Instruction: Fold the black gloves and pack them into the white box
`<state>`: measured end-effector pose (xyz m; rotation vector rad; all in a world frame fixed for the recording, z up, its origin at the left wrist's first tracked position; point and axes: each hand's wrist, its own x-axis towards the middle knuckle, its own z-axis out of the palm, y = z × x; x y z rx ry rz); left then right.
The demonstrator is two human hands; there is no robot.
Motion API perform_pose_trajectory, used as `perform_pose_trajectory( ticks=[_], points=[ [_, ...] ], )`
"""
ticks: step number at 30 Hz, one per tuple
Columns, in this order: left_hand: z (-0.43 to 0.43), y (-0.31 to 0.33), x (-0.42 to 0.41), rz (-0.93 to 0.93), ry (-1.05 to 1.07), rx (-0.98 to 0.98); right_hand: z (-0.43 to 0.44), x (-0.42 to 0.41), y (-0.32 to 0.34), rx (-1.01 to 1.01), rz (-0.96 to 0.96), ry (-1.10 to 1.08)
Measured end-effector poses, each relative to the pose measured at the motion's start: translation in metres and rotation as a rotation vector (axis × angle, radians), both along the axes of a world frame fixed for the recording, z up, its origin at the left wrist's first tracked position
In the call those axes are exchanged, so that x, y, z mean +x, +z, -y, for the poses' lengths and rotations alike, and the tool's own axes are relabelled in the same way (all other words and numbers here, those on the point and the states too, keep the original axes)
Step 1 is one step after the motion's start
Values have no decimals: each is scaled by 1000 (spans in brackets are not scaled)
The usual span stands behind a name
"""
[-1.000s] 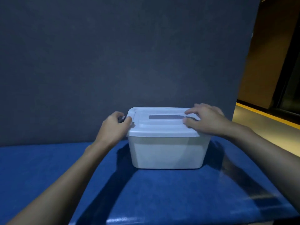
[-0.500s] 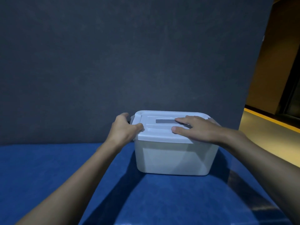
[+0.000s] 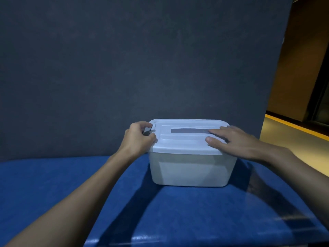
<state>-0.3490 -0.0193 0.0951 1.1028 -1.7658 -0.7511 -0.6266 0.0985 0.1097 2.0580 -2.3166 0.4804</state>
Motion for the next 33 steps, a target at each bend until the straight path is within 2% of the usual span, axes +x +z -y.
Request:
perform_pose_trajectory(
  ticks=[3,8,17,24,28,33],
  points=[
    [0,-2,6,-59,15,0,4,3,-2,-42,79,123],
    [16,-2,59,-61,94,36,22,49,-1,-26,205,180],
    [61,-4,153,-51,138,2,77,139,-5,-39,403,205],
    [100,-8,172,-87,115,0,112,161,-1,-44,477,224],
    [109,-7,174,-52,110,-6,121,159,-6,-77,425,181],
    [104,6,181,106,77,-25,109,165,7,-54,102,129]
  ],
)
